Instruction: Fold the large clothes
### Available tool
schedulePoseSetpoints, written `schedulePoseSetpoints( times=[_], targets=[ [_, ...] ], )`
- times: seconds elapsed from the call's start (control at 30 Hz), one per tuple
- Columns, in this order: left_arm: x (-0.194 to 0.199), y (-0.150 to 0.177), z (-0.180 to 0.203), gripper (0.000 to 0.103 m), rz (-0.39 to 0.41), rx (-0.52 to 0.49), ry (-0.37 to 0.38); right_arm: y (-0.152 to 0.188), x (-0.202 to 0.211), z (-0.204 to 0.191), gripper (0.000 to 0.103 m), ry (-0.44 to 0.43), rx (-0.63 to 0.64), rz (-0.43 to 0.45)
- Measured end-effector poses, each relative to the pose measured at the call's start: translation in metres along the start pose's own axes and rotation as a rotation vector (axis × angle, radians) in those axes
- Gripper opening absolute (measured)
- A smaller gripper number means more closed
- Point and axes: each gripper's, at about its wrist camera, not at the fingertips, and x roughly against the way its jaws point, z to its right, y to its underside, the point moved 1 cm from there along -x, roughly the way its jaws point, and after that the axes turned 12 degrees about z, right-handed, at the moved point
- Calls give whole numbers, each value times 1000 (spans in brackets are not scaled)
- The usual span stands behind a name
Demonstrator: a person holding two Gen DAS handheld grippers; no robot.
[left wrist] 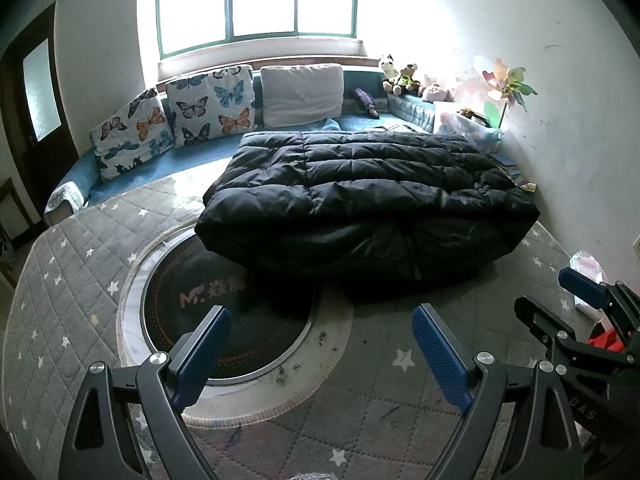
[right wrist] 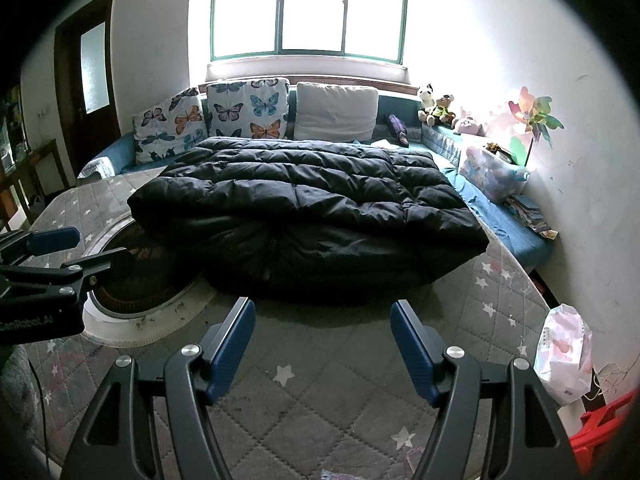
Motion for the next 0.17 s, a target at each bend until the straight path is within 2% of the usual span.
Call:
schedulePoseSetpoints(
  times=[0.17],
  targets=[
    [0,3,1,98,-5,-7,10,1,0,-1,77,0,2,1]
  ],
)
